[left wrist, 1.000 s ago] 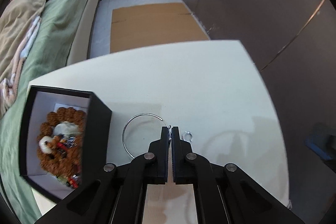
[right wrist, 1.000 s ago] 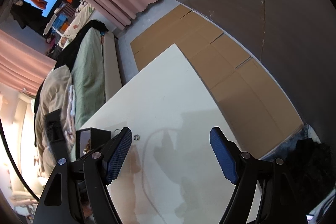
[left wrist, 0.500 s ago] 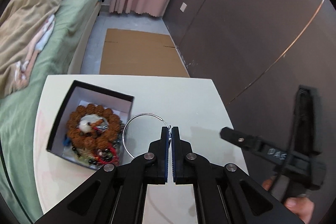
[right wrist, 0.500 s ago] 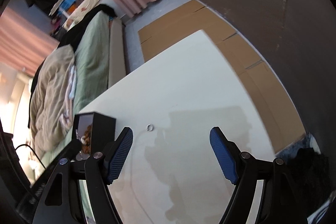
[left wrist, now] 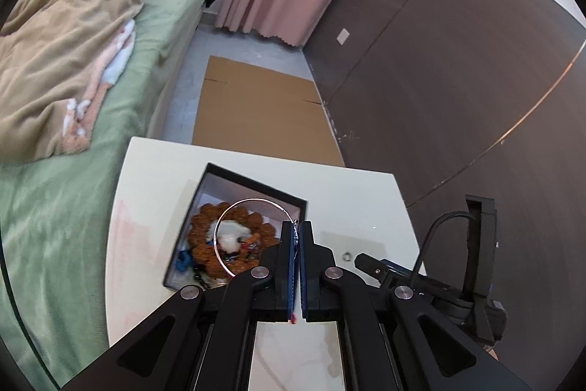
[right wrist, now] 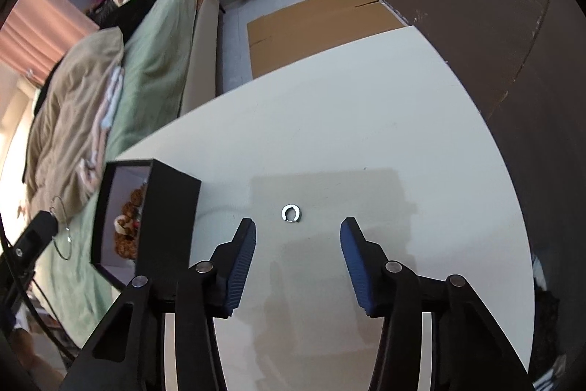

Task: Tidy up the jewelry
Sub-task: 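Drop the silver hoop into the box with the left gripper while the right gripper grasps the small ring, then carry the small silver ring over the box and open the right gripper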

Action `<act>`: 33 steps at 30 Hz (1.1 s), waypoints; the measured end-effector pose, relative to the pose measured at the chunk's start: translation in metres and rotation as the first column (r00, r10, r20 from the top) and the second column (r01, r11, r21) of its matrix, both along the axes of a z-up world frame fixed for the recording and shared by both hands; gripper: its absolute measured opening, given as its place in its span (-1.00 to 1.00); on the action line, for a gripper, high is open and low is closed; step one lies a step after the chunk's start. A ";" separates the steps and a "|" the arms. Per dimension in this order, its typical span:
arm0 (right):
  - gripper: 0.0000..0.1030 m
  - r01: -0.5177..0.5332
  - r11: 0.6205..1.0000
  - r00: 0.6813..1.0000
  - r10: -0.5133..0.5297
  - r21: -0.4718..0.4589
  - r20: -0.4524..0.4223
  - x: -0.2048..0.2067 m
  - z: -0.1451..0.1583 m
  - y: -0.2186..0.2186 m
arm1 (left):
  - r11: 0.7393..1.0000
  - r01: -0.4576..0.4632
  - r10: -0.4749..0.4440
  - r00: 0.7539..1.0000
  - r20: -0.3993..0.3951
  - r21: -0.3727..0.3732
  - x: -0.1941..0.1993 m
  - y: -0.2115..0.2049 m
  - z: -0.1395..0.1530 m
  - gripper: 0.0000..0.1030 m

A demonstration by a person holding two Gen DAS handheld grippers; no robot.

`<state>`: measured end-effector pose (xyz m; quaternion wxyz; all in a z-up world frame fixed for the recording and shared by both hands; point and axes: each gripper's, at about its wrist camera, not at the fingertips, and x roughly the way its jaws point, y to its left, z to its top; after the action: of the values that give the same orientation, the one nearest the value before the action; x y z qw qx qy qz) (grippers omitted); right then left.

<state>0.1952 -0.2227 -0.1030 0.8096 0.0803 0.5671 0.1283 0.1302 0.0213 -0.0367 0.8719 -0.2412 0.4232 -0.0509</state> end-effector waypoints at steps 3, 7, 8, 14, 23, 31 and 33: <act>-0.11 -0.004 1.000 1.000 0.004 -0.018 -0.001 0.001 -0.004 0.004 | 1.000 -0.012 0.012 1.000 -0.010 -0.007 0.001 0.009 -0.004 -0.97; -0.27 -0.016 0.998 1.000 0.016 -0.062 -0.001 0.004 -0.010 0.014 | 1.000 -0.016 0.015 1.000 -0.024 -0.020 0.003 0.013 -0.008 -0.97; -0.27 -0.017 0.996 1.000 0.017 -0.087 0.001 0.004 -0.012 0.016 | 1.000 -0.016 0.015 1.000 -0.025 -0.020 0.004 0.014 -0.008 -0.97; -0.32 -0.033 0.981 0.998 0.043 -0.193 0.046 0.007 -0.014 0.032 | 0.999 -0.028 0.027 0.999 -0.037 -0.026 0.009 0.018 -0.012 -0.97; -0.72 -0.066 0.971 0.996 0.079 -0.229 0.051 0.003 -0.009 0.037 | 0.998 -0.033 0.025 0.992 -0.127 -0.055 0.018 0.015 -0.023 -0.93; -0.72 -0.074 0.997 0.986 0.079 -0.039 0.144 -0.015 0.024 0.028 | 0.996 -0.076 0.066 0.984 -0.164 -0.053 0.008 0.025 -0.025 -0.53; -0.72 -0.079 0.997 0.983 0.074 0.024 0.171 -0.020 0.034 0.026 | 0.993 -0.106 0.097 0.984 -0.150 -0.055 0.002 0.032 -0.023 0.01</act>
<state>0.1754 -0.1970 -0.0692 0.8482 0.0595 0.4966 0.1741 0.1320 0.0530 -0.0600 0.8317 -0.2928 0.4717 -0.0015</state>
